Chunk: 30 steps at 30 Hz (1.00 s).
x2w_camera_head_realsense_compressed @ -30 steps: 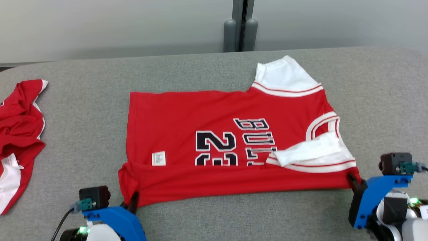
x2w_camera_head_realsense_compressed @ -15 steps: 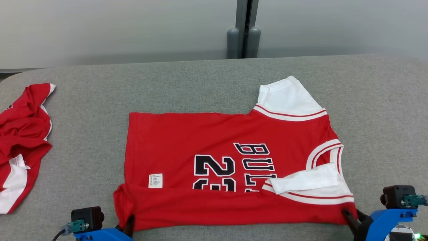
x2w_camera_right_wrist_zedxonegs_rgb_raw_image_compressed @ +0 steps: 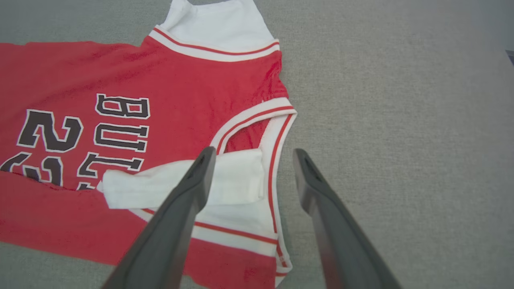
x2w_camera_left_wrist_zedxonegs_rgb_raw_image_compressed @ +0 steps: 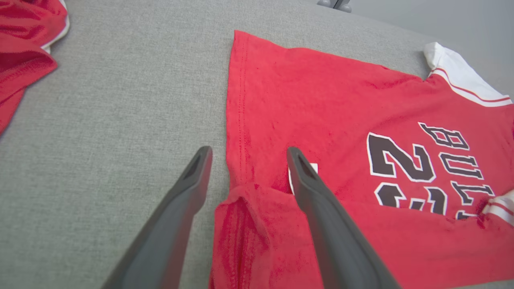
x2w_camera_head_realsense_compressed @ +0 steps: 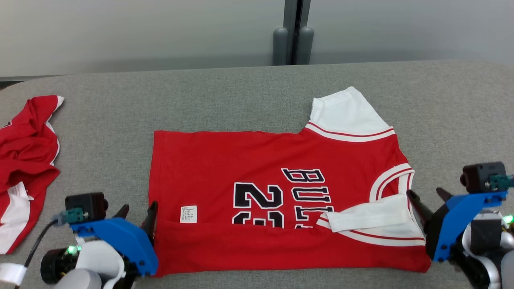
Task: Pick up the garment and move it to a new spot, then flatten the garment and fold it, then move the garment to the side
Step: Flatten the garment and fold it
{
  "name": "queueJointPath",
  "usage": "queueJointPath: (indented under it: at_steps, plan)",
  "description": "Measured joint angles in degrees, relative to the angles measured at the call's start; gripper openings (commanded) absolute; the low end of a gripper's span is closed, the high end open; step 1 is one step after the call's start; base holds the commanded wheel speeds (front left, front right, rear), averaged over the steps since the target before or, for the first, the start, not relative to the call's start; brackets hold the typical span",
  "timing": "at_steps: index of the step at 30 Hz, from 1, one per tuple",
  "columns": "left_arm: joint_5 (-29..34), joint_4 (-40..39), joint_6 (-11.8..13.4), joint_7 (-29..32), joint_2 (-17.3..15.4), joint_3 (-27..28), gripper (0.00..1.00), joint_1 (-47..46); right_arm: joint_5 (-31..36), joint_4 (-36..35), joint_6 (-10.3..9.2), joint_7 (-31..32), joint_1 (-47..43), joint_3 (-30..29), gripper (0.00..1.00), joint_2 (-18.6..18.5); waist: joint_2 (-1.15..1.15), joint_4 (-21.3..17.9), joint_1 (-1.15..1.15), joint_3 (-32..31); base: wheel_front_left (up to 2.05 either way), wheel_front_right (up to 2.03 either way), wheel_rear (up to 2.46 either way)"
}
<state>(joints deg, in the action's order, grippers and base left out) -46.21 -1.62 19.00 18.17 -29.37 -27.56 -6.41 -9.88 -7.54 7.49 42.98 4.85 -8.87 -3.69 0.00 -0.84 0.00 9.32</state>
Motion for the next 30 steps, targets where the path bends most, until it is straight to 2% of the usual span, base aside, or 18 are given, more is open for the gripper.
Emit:
queueJointPath:
  at_steps: [4,13,20,27,28,30]
  plan:
    - [0.1,4.9,-0.9,2.7,1.4,-0.1,1.0,-8.2,0.3,1.8,-0.01,1.9,7.2,0.4,1.0,-2.3,0.0,0.3,0.0,1.4,0.0,0.0,0.0]
    - [1.4,21.9,-4.5,4.4,6.4,-1.3,1.0,-26.2,-0.3,8.6,-0.01,1.5,20.7,3.1,1.0,-4.0,0.0,0.6,0.0,6.6,0.0,0.0,0.0]
    - [2.4,33.3,-8.5,3.6,7.9,-2.4,1.0,-35.0,-0.9,13.3,0.0,-1.6,27.0,5.7,1.0,-4.1,0.0,-1.0,0.01,11.4,0.0,0.0,0.0]
    - [3.6,39.1,-10.6,4.2,8.4,-3.9,1.0,-39.3,-1.3,16.0,-0.01,-3.2,30.0,6.4,1.0,-4.6,0.0,-2.3,0.01,15.0,0.0,0.0,0.0]
    - [3.4,39.6,-11.0,5.2,8.4,-4.1,0.84,-39.9,-1.3,16.2,-0.01,-3.2,30.4,6.5,1.0,-4.8,0.0,-2.4,0.01,15.3,0.0,0.0,0.0]
    - [2.9,40.1,-11.6,6.5,8.7,-4.4,0.17,-40.8,-1.3,16.8,-0.01,-3.2,31.1,6.4,1.0,-5.3,0.0,-2.1,0.01,15.8,0.0,0.0,0.0]
